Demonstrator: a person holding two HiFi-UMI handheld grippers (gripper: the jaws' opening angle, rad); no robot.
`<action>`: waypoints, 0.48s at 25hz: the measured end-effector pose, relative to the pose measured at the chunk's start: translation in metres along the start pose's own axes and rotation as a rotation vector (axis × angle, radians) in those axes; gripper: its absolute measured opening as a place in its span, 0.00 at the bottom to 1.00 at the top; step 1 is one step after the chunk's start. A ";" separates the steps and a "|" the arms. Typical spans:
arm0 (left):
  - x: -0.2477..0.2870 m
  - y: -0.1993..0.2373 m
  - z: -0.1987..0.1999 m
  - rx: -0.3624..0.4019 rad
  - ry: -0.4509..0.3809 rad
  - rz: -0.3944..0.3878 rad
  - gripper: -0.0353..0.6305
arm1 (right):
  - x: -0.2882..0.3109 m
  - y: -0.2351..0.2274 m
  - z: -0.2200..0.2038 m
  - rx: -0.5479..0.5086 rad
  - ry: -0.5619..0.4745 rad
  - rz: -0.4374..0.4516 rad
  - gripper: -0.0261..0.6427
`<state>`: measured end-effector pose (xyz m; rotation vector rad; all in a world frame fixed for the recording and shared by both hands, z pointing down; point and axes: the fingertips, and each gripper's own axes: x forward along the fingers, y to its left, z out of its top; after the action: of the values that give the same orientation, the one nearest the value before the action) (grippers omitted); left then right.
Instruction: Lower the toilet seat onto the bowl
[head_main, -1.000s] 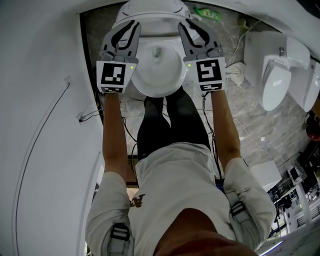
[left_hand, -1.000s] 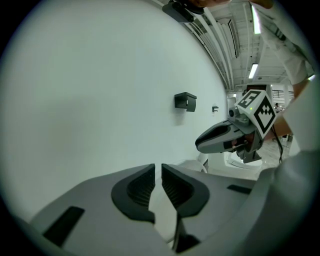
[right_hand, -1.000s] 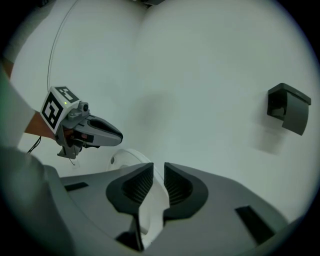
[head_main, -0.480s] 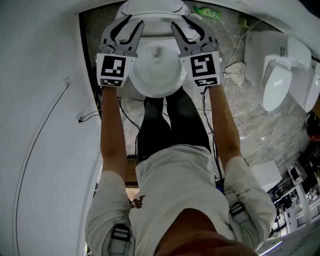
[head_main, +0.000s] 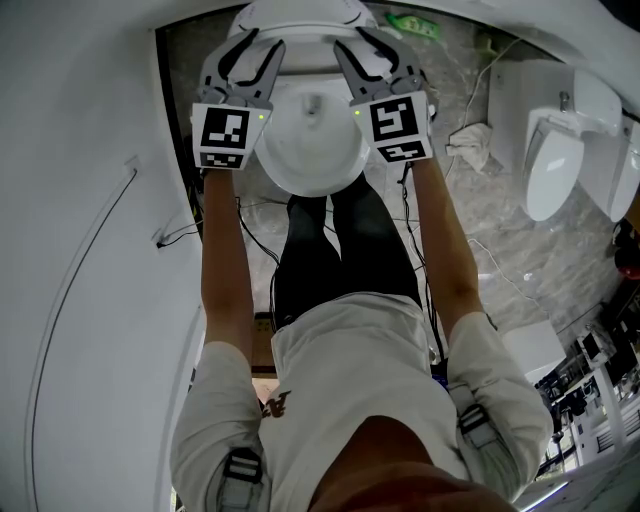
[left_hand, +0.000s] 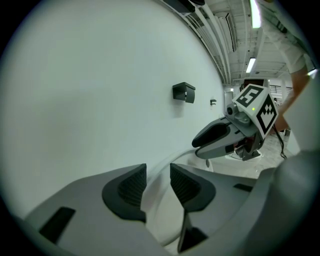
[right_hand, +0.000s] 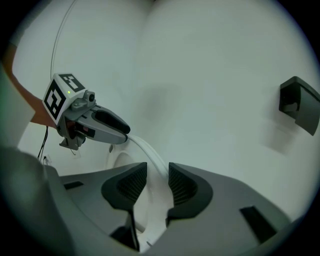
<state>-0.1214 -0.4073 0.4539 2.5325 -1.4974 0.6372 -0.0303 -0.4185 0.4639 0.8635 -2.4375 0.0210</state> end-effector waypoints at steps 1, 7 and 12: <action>0.001 0.000 0.000 0.001 -0.001 0.001 0.27 | 0.001 0.000 -0.001 -0.001 0.002 0.000 0.27; -0.003 -0.001 -0.003 -0.009 -0.007 0.004 0.27 | -0.002 0.007 -0.003 -0.008 -0.011 -0.007 0.27; -0.010 -0.008 -0.003 -0.001 -0.007 0.002 0.27 | -0.010 0.012 -0.005 -0.013 -0.019 -0.004 0.27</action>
<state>-0.1195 -0.3942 0.4528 2.5359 -1.5020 0.6281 -0.0287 -0.4026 0.4650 0.8664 -2.4507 -0.0040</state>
